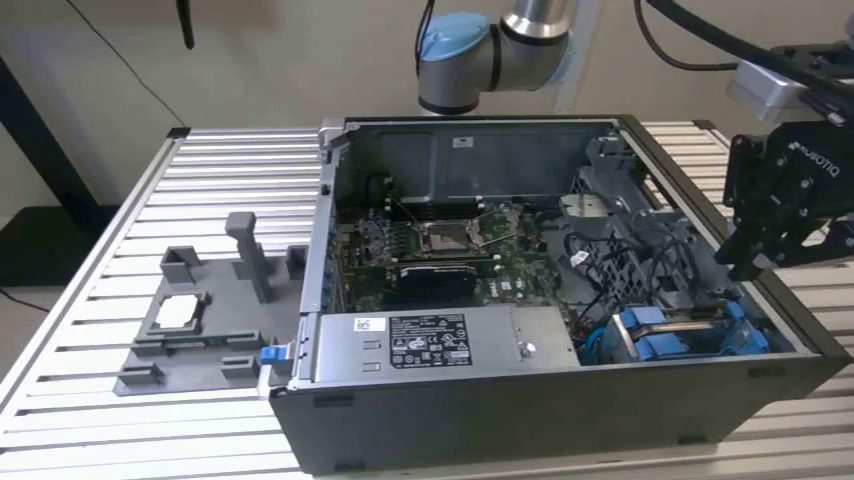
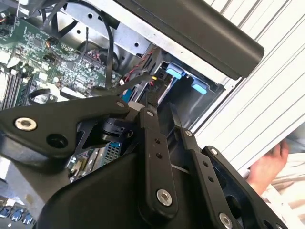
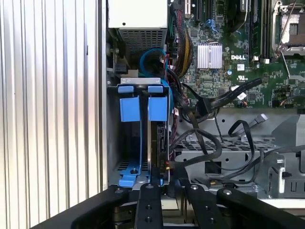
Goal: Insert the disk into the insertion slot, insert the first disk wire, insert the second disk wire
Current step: 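Insert the first disk wire, then insert the second disk wire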
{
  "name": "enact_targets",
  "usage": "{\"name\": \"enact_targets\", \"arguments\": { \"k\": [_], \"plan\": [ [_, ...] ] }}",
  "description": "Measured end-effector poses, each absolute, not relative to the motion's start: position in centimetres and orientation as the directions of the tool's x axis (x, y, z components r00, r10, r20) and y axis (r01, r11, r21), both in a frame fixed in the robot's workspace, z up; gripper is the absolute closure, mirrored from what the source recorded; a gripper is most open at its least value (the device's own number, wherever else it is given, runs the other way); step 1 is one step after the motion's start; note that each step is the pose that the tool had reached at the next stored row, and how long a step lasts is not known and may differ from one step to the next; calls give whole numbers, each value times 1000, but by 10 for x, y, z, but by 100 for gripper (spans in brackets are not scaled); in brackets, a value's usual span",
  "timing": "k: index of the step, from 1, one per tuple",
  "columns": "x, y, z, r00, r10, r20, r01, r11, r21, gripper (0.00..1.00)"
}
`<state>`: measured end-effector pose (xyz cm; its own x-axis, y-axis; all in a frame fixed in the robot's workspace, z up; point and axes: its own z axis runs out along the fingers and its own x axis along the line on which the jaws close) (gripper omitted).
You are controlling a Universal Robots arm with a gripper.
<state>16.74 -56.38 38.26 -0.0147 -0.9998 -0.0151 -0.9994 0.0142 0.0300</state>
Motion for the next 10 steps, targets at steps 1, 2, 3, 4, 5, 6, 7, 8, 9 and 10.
{"name": "enact_targets", "arguments": {
  "k": [1, 2, 3, 4, 5, 6, 7, 8, 9, 10],
  "plan": [
    [167, -564, 383, -15, -1000, -15, -999, 14, 30, 73],
    [167, -563, 383, -15, -1000, -14, -999, 14, 30, 73],
    [167, -563, 383, -15, -1000, -14, -999, 14, 30, 73],
    [167, -561, 383, -15, -1000, -14, -999, 14, 30, 73],
    [167, -560, 383, -15, -1000, -14, -999, 14, 30, 73],
    [167, -558, 383, -15, -1000, -14, -999, 14, 30, 73],
    [166, -556, 383, -15, -1000, -14, -999, 15, 30, 73],
    [166, -554, 383, -15, -1000, -14, -999, 15, 30, 73],
    [166, -552, 383, -15, -1000, -14, -999, 15, 30, 73],
    [166, -549, 383, -15, -1000, -13, -999, 15, 30, 73]
  ]
}}
